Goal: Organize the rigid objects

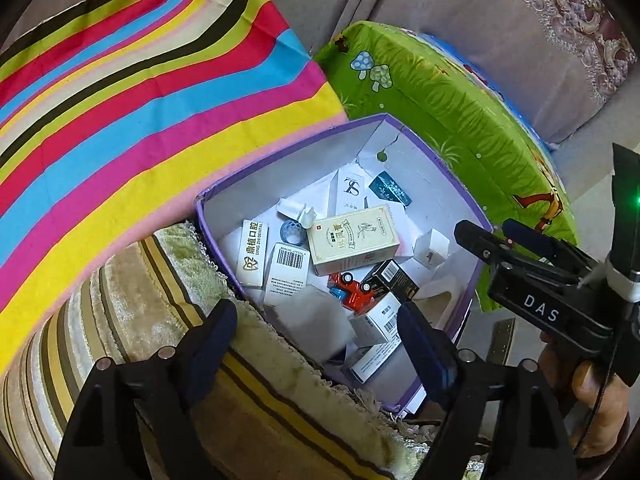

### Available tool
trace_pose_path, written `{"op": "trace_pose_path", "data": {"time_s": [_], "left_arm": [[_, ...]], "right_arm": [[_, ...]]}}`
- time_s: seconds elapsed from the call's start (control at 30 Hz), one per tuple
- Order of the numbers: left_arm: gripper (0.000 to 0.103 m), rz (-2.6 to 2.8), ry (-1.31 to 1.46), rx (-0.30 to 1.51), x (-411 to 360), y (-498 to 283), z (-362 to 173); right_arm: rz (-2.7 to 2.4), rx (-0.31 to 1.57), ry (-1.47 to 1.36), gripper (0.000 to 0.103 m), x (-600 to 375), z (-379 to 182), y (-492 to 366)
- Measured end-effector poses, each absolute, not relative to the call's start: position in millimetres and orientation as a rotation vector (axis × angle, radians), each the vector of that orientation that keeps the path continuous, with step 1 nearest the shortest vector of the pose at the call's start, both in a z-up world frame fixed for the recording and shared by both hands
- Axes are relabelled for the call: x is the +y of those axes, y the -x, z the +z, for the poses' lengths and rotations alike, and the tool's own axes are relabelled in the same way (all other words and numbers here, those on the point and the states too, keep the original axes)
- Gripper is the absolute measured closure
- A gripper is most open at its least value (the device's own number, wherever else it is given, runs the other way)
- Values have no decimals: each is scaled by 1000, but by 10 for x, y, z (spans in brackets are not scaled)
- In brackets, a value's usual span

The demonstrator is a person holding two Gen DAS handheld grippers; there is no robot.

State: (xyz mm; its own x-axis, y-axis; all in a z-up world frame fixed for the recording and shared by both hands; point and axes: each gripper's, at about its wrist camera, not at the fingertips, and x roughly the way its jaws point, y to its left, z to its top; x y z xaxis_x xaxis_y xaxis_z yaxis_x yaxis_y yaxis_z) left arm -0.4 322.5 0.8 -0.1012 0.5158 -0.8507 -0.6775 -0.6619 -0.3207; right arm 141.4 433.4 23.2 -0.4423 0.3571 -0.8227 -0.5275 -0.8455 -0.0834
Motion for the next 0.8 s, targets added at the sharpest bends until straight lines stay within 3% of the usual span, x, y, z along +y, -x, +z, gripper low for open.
{"op": "trace_pose_path", "data": {"time_s": [0.23,0.8], "left_arm": [[7,1798,1373,159,3252,40,-20],[7,1785,1383,164,3258,59,-41]], "right_arm": [[2286,243,1253,25,4305,226,-1400],[2266,221,1286,25,4250,161,-1438]]}}
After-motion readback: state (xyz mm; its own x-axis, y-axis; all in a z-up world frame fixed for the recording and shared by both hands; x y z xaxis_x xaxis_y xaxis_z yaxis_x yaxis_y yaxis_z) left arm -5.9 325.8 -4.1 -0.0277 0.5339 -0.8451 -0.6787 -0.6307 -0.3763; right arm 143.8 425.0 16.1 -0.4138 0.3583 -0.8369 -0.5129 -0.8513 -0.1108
